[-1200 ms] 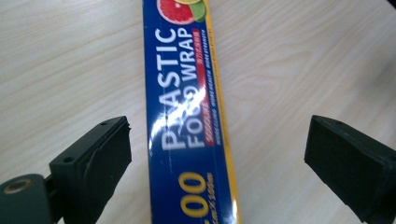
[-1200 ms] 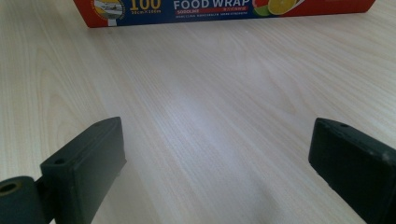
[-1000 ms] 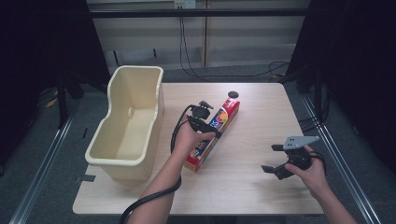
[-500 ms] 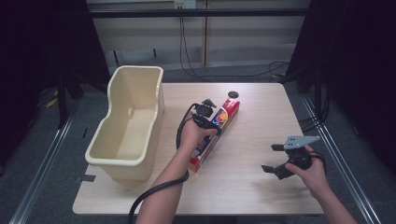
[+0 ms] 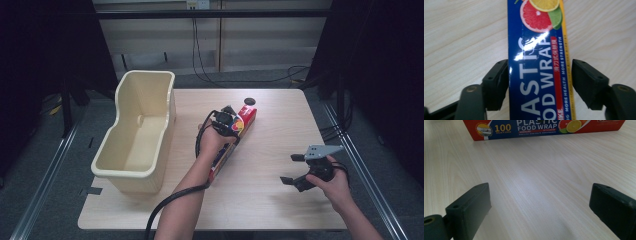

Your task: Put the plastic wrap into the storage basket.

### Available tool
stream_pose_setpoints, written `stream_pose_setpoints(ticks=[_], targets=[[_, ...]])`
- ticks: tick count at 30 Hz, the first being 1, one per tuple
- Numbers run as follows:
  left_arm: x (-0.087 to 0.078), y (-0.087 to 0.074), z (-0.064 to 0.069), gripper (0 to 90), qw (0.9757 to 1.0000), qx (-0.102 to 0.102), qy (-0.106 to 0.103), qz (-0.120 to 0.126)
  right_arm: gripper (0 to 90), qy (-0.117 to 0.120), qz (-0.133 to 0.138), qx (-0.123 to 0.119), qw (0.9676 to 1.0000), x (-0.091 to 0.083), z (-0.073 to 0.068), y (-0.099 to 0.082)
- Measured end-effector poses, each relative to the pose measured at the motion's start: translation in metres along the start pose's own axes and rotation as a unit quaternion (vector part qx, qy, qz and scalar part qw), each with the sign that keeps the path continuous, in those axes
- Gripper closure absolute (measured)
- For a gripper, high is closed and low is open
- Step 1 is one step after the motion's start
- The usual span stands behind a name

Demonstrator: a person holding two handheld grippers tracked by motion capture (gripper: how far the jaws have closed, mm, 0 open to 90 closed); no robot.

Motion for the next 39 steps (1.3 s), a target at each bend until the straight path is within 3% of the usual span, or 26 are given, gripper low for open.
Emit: stream_pose_setpoints(ticks=[1, 6, 9, 14, 19, 39], targets=[[-0.001, 0.000, -0.001, 35.6, 0.9999, 0.007, 0.000, -0.008, 3.5, 0.001, 0.001, 0.000, 1.0000, 0.000, 0.000, 0.000], [-0.004, 0.003, 0.000, 39.8, 0.9995, -0.005, 0.010, -0.028, 3.4, 0.000, 0.001, 0.000, 1.0000, 0.000, 0.000, 0.000], [-0.008, 0.002, 0.002, 40.8, 0.9981, 0.002, 0.013, -0.060, 3.5, 0.002, 0.001, -0.002, 1.0000, 0.000, 0.000, 0.000], [-0.019, -0.004, 0.005, 41.2, 0.9970, -0.014, -0.012, -0.075, 3.5, 0.004, 0.001, -0.002, 1.0000, 0.001, -0.001, 0.001], [-0.035, -0.010, 0.004, 41.4, 0.9951, -0.019, -0.019, -0.095, 3.5, 0.004, 0.002, -0.003, 1.0000, 0.001, -0.002, 0.002], [-0.110, -0.024, 0.003, 41.4, 0.9929, -0.047, -0.033, -0.104, 3.4, 0.004, 0.004, -0.005, 1.0000, 0.002, -0.004, 0.003]])
Point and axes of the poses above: each handheld gripper's, and its own axes: x roughly forward along the jaws, y roughly out of its top, z roughly to its right, the point moved 3 cm from there along x, roughly forward along the jaws, and after that the axes turned 13 degrees about -z, right-handed, at the moved point
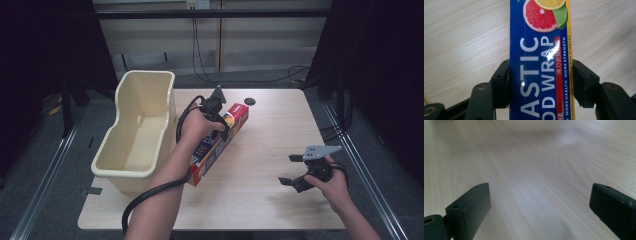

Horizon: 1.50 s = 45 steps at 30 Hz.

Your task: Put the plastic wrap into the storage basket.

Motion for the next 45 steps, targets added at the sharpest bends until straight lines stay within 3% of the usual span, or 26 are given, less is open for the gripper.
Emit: stream_pose_setpoints(ticks=[9, 15, 31, 45], targets=[[-0.022, -0.009, 0.004, 41.3, 0.9999, -0.004, -0.012, -0.006, 3.5, 0.003, -0.002, -0.002, 1.0000, 0.000, -0.001, 0.000], [-0.039, -0.015, 0.004, 41.3, 0.9999, -0.004, -0.009, -0.004, 3.5, -0.001, -0.001, 0.000, 1.0000, 0.000, -0.001, 0.001], [-0.079, -0.033, -0.001, 41.3, 0.9995, -0.029, -0.014, 0.006, 3.5, 0.005, -0.003, -0.003, 1.0000, 0.000, -0.002, 0.001], [-0.104, -0.046, -0.013, 41.2, 0.9984, -0.056, -0.008, 0.006, 3.5, -0.001, -0.002, -0.004, 1.0000, -0.001, -0.002, 0.002]])
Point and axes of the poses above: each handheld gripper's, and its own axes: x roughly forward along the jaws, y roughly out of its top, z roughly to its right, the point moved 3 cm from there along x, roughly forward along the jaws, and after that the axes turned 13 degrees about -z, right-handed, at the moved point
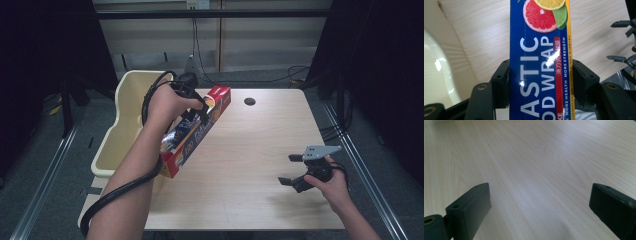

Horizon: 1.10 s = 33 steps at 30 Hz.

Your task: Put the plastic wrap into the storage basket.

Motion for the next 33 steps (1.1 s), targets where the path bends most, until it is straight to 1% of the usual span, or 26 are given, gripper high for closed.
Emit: stream_pose_setpoints(ticks=[3, 4, 5, 7, 11, 12, 15, 16, 17, 18, 19, 20, 21, 22, 24, 25, 28, 29, 30, 31, 33], targets=[[-0.004, -0.002, -0.003, 41.2, 1.0000, -0.005, 0.005, 0.003, 3.6, 0.004, 0.000, 0.000, 1.0000, 0.000, -0.001, 0.000], [-0.005, -0.003, -0.004, 41.3, 1.0000, -0.004, 0.003, 0.003, 3.6, 0.004, 0.001, 0.000, 1.0000, 0.000, -0.001, 0.000], [-0.006, -0.003, -0.005, 41.3, 0.9999, -0.010, 0.001, 0.005, 3.5, 0.002, 0.000, -0.001, 1.0000, 0.000, -0.001, 0.000], [-0.009, -0.004, -0.006, 41.3, 1.0000, -0.007, 0.004, 0.004, 3.5, 0.004, 0.001, 0.000, 1.0000, 0.000, -0.001, 0.000], [-0.014, -0.006, -0.007, 41.3, 0.9998, -0.015, -0.001, 0.010, 3.5, 0.004, 0.001, 0.000, 1.0000, 0.000, -0.001, 0.000], [-0.015, -0.006, -0.008, 41.3, 0.9998, -0.015, 0.003, 0.012, 3.6, 0.002, 0.000, 0.000, 1.0000, 0.000, -0.001, 0.000], [-0.020, -0.009, -0.010, 41.3, 0.9997, -0.020, -0.001, 0.010, 3.6, 0.004, 0.000, -0.001, 1.0000, 0.000, -0.001, 0.000], [-0.021, -0.009, -0.011, 41.3, 0.9996, -0.025, -0.001, 0.013, 3.5, 0.003, 0.000, 0.000, 1.0000, 0.000, -0.001, 0.000], [-0.023, -0.010, -0.012, 41.3, 0.9996, -0.025, 0.002, 0.011, 3.5, 0.003, 0.000, 0.000, 1.0000, 0.000, -0.001, 0.000], [-0.024, -0.011, -0.012, 41.3, 0.9994, -0.030, 0.001, 0.014, 3.6, 0.003, -0.001, -0.001, 1.0000, 0.000, -0.001, 0.000], [-0.026, -0.012, -0.014, 41.3, 0.9995, -0.028, 0.004, 0.011, 3.5, 0.004, 0.000, 0.000, 1.0000, 0.000, -0.001, 0.000], [-0.026, -0.012, -0.013, 41.3, 0.9993, -0.033, 0.002, 0.017, 3.6, 0.004, 0.000, -0.002, 1.0000, 0.000, -0.001, 0.000], [-0.028, -0.013, -0.015, 41.3, 0.9994, -0.031, 0.003, 0.015, 3.6, 0.004, 0.000, -0.001, 1.0000, 0.000, -0.001, 0.000], [-0.029, -0.014, -0.015, 41.3, 0.9993, -0.034, 0.000, 0.017, 3.6, 0.004, 0.001, -0.002, 1.0000, 0.000, -0.001, 0.000], [-0.032, -0.015, -0.016, 41.2, 0.9992, -0.036, 0.004, 0.018, 3.6, 0.006, 0.000, -0.001, 1.0000, 0.000, -0.001, 0.000], [-0.033, -0.016, -0.018, 41.2, 0.9993, -0.034, 0.007, 0.016, 3.6, 0.005, 0.000, 0.000, 1.0000, 0.000, -0.001, 0.000], [-0.038, -0.019, -0.020, 41.2, 0.9989, -0.042, 0.003, 0.022, 3.6, 0.001, 0.002, 0.001, 1.0000, -0.001, -0.001, 0.000], [-0.039, -0.020, -0.021, 41.2, 0.9986, -0.046, 0.004, 0.024, 3.6, 0.001, 0.002, 0.001, 1.0000, -0.001, -0.001, 0.000], [-0.041, -0.021, -0.022, 41.2, 0.9987, -0.045, 0.008, 0.022, 3.6, 0.001, 0.002, 0.001, 1.0000, -0.001, -0.001, 0.000], [-0.042, -0.021, -0.023, 41.2, 0.9984, -0.051, 0.006, 0.025, 3.6, 0.003, 0.000, 0.003, 1.0000, -0.001, -0.001, 0.000], [-0.045, -0.023, -0.026, 41.2, 0.9981, -0.053, 0.012, 0.028, 3.6, 0.006, 0.000, 0.000, 1.0000, 0.000, -0.001, 0.000]])
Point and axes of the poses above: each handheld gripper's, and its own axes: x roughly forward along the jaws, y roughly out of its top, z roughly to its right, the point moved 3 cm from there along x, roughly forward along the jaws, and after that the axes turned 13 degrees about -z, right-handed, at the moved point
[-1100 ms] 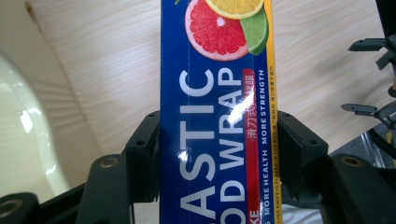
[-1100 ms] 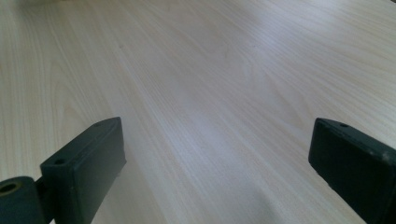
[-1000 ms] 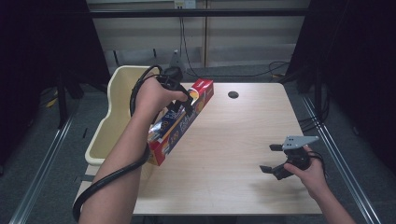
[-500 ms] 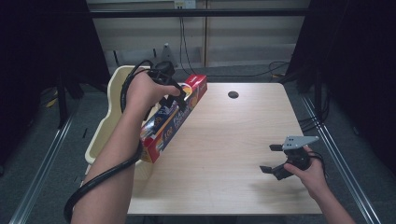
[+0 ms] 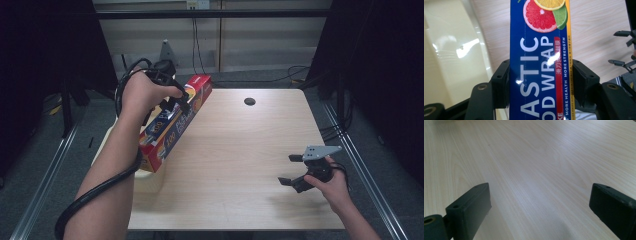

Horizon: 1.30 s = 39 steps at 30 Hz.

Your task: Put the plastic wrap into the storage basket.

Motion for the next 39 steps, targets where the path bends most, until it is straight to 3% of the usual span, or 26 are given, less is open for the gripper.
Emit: stream_pose_setpoints(ticks=[6, 9, 20, 39], targets=[[-0.006, -0.004, -0.008, 41.2, 0.9999, -0.015, -0.004, 0.005, 3.6, 0.002, -0.001, 0.001, 1.0000, 0.000, 0.000, 0.000], [-0.009, -0.005, -0.011, 41.2, 0.9998, -0.017, 0.005, 0.007, 3.6, 0.002, -0.001, 0.000, 1.0000, 0.000, 0.000, 0.000], [-0.021, -0.011, -0.019, 41.2, 0.9996, -0.024, 0.007, 0.012, 3.5, -0.001, -0.002, -0.001, 1.0000, 0.001, 0.000, 0.000], [-0.035, -0.029, -0.039, 41.1, 0.9983, -0.052, 0.012, 0.022, 3.5, 0.004, -0.003, -0.001, 1.0000, 0.002, -0.001, 0.001]])
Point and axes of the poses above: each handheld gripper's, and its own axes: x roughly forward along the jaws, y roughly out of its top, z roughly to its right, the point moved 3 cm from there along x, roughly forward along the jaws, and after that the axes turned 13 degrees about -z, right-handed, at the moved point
